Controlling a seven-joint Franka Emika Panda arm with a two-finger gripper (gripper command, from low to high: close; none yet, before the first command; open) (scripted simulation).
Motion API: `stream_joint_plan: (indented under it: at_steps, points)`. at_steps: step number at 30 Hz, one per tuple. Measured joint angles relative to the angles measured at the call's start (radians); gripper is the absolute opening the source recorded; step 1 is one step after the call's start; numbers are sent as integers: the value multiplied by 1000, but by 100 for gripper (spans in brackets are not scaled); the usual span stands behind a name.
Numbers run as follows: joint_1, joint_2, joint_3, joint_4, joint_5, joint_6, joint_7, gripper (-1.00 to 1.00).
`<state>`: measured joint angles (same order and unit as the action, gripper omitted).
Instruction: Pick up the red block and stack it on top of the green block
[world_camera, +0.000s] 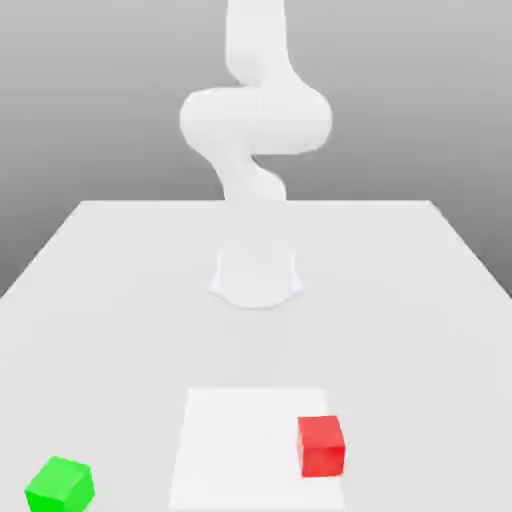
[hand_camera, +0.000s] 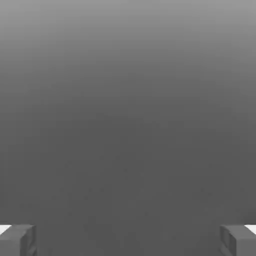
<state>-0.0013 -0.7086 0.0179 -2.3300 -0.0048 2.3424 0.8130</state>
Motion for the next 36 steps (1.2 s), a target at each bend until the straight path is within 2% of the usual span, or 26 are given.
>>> stream_joint_plan:
  at_steps: [22,27,28,36]
  points:
    - [43,803,109,-263,-39,373,112,0]
    - [68,984,77,-251,-85,513,150,0]
    - [77,1019,66,-246,-95,542,157,-100]
    - [72,1004,72,-249,-92,530,156,-100]
